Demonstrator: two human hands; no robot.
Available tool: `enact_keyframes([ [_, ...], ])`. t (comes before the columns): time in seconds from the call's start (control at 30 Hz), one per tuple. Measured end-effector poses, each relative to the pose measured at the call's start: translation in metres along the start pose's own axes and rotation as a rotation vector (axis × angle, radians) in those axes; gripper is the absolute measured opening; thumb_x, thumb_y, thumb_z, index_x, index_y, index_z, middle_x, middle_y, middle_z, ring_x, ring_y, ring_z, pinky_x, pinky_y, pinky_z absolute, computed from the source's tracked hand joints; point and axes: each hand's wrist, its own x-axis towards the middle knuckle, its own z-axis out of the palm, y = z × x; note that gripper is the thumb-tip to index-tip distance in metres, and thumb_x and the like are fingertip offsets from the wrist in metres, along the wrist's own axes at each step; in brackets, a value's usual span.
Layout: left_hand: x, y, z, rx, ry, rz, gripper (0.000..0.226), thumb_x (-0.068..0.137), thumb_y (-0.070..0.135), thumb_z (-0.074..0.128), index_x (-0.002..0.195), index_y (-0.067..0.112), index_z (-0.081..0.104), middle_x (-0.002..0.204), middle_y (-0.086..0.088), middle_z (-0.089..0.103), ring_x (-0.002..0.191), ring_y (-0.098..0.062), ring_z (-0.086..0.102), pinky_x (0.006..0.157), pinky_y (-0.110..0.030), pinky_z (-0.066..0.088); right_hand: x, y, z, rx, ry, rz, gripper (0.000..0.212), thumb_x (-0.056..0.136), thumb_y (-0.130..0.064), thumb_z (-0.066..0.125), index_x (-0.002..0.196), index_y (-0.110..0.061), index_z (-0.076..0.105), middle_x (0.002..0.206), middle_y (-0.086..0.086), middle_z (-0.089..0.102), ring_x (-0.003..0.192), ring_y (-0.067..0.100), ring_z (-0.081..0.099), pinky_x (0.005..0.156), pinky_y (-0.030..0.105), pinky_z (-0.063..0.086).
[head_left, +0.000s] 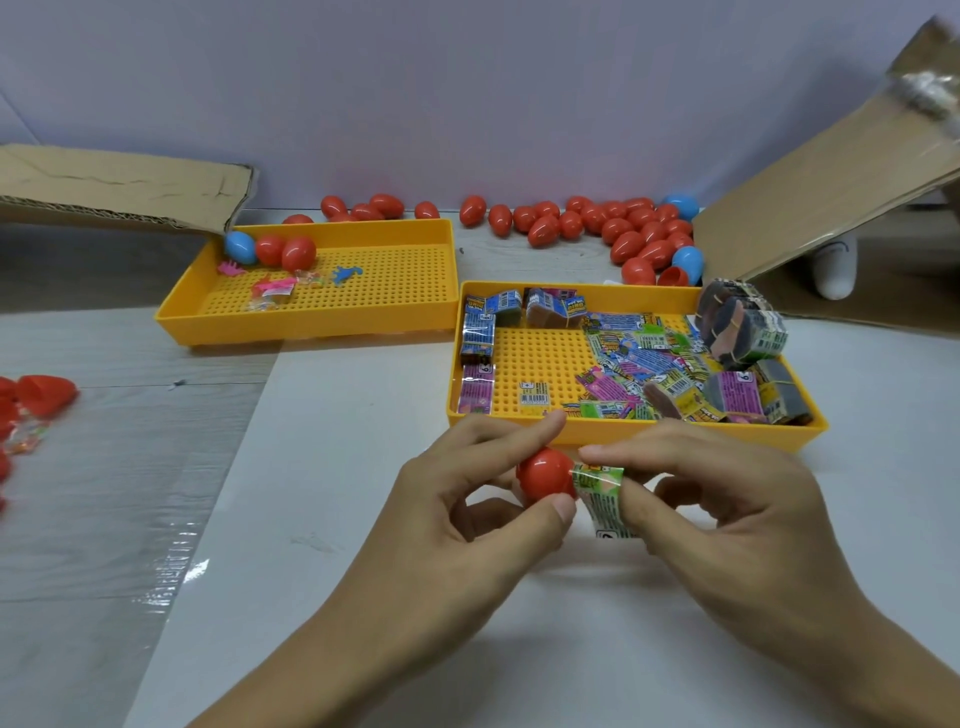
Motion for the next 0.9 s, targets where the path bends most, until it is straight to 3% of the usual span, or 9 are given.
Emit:
enact_keyframes([
  [0.17, -0.0011, -0.0011, 0.0010, 0.000, -0.011, 0.005, 0.047, 0.079, 0.016, 0.072, 0.122, 0.035, 0.070, 0.107, 0.004, 0.064, 0.088, -0.022, 0.065, 0.074, -0.025, 0.054, -0.0006, -0.0022, 0.0003, -0.027, 0.030, -0.006, 0.017, 0.082, -0.028, 0.064, 0.093, -0.022, 0.075, 0.077, -0.013, 0.069, 0.069, 0.008, 0.066, 0.053, 0.015, 0.046],
  [0.4, -0.0008, -0.0035, 0.0016, 0.021, -0.011, 0.040, 0.045, 0.079, 0.020, 0.074, 0.122, 0.035, 0.070, 0.106, 0.002, 0.063, 0.090, -0.021, 0.065, 0.075, -0.030, 0.057, -0.0004, -0.0010, 0.0007, -0.116, 0.022, -0.046, 0.016, 0.083, -0.025, 0.064, 0.091, -0.018, 0.076, 0.079, -0.008, 0.072, 0.072, 0.009, 0.066, 0.051, 0.018, 0.046],
  [0.57, -0.0011, -0.0038, 0.0059, 0.065, 0.049, 0.139, 0.041, 0.080, 0.013, 0.074, 0.120, 0.024, 0.072, 0.103, -0.002, 0.060, 0.088, -0.019, 0.064, 0.070, -0.023, 0.056, -0.0021, -0.0037, -0.0010, -0.180, 0.007, -0.134, 0.012, 0.085, -0.020, 0.070, 0.094, -0.018, 0.077, 0.083, -0.006, 0.072, 0.074, 0.012, 0.066, 0.047, 0.027, 0.046],
  [0.7, -0.0007, -0.0042, 0.0057, 0.046, 0.065, 0.161, 0.042, 0.080, 0.011, 0.074, 0.119, 0.025, 0.072, 0.103, -0.001, 0.061, 0.089, -0.020, 0.066, 0.071, -0.025, 0.057, -0.0015, -0.0036, -0.0042, -0.156, -0.007, -0.105, 0.022, 0.078, -0.005, 0.072, 0.097, -0.016, 0.076, 0.084, -0.004, 0.071, 0.076, 0.014, 0.067, 0.047, 0.027, 0.047],
  [0.9, -0.0006, -0.0042, 0.0042, 0.058, 0.070, 0.194, 0.040, 0.081, 0.014, 0.076, 0.119, 0.026, 0.073, 0.102, 0.002, 0.060, 0.088, -0.022, 0.065, 0.067, -0.026, 0.057, -0.0011, -0.0062, -0.0049, -0.235, 0.045, -0.134, 0.015, 0.079, -0.007, 0.071, 0.092, -0.013, 0.075, 0.083, -0.004, 0.069, 0.077, 0.011, 0.065, 0.050, 0.023, 0.047],
])
